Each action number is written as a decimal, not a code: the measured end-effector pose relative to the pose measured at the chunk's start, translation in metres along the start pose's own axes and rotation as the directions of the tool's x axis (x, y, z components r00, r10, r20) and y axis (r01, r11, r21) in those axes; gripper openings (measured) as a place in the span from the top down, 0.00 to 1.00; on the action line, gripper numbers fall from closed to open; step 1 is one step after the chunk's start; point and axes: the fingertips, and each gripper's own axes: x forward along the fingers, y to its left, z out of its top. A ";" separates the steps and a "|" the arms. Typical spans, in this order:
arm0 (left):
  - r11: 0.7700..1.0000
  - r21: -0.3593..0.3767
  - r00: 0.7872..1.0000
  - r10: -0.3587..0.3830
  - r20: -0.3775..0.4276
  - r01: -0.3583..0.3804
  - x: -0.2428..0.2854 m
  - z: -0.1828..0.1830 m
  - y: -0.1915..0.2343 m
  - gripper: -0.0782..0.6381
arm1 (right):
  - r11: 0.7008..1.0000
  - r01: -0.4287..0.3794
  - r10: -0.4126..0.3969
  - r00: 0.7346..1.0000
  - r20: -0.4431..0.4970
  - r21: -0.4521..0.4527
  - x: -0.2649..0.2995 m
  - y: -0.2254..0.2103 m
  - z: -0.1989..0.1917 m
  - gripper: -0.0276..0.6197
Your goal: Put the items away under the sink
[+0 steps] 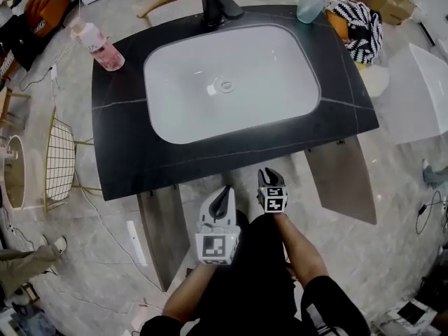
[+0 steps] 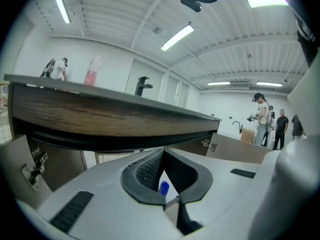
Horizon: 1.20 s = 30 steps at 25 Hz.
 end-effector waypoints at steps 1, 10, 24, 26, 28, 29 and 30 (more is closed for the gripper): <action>1.000 0.008 1.000 0.000 -0.019 0.000 -0.004 0.007 -0.004 0.87 | 1.000 0.002 -0.002 1.000 -0.018 0.010 -0.012 0.002 0.003 0.84; 0.998 0.058 0.995 -0.019 -0.097 0.024 -0.072 0.097 -0.054 0.87 | 0.998 -0.003 0.009 0.996 -0.088 0.067 -0.132 0.036 0.061 0.94; 0.999 0.035 0.997 0.011 -0.073 -0.009 -0.223 0.249 -0.145 0.87 | 0.996 -0.053 0.059 0.996 -0.069 0.076 -0.376 0.091 0.158 0.94; 1.000 0.028 0.997 0.012 -0.070 -0.010 -0.242 0.265 -0.157 0.87 | 0.996 -0.062 0.067 0.995 -0.069 0.072 -0.410 0.099 0.168 0.94; 0.999 0.031 0.998 0.018 -0.064 -0.016 -0.258 0.278 -0.164 0.87 | 0.994 -0.070 0.074 0.996 -0.040 0.080 -0.442 0.107 0.182 0.94; 0.999 0.037 0.998 0.019 -0.058 -0.016 -0.264 0.284 -0.166 0.87 | 0.993 -0.077 0.078 0.997 -0.015 0.085 -0.456 0.111 0.191 0.94; 0.999 0.043 0.999 0.016 -0.052 -0.014 -0.270 0.289 -0.169 0.87 | 0.992 -0.083 0.083 0.997 0.009 0.090 -0.471 0.115 0.200 0.94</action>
